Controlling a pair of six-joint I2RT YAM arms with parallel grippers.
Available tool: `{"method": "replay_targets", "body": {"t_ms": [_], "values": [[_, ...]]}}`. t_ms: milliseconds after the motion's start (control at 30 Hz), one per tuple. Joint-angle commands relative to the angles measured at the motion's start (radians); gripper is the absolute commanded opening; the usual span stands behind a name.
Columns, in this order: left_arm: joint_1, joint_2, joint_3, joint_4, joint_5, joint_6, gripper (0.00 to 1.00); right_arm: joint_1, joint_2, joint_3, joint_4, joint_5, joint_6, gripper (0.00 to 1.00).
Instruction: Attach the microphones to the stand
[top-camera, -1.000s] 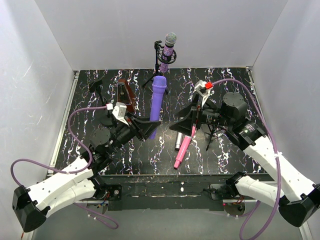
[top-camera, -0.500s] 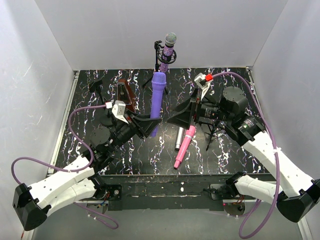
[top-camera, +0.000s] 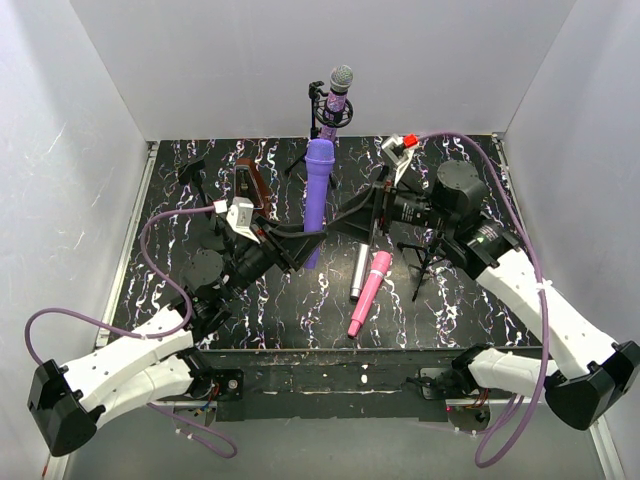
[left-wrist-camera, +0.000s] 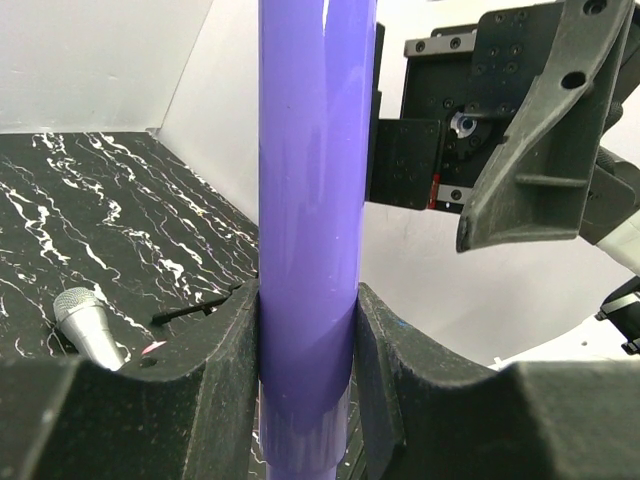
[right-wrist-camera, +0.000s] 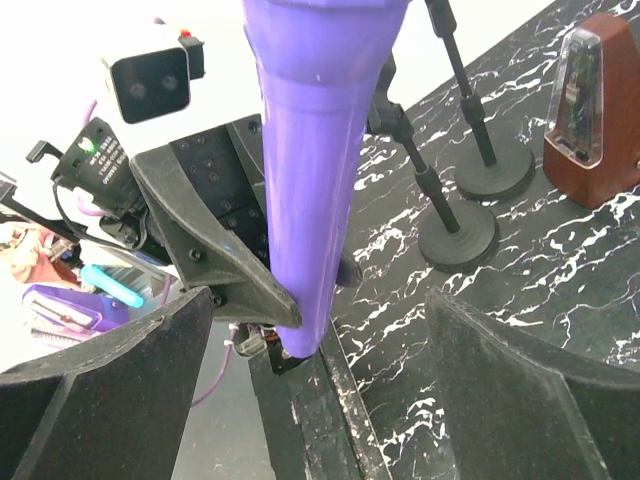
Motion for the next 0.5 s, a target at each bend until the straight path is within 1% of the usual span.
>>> {"method": "replay_targets", "body": {"t_ms": [0, 100, 233, 467], "values": [[0.002, 0.002, 0.051, 0.048, -0.003, -0.002, 0.0, -0.002, 0.026, 0.096, 0.052, -0.026, 0.019, 0.92], [0.002, 0.012, 0.052, 0.061, -0.001, -0.007, 0.0, -0.002, 0.057, 0.14, 0.023, -0.044, 0.019, 0.91], [0.002, 0.051, 0.058, 0.097, 0.017, -0.025, 0.0, 0.001, 0.095, 0.175, 0.04, -0.058, 0.05, 0.89], [0.001, 0.107, 0.074, 0.129, 0.061, -0.057, 0.0, 0.001, 0.154, 0.228, 0.04, -0.027, 0.064, 0.81]]}}
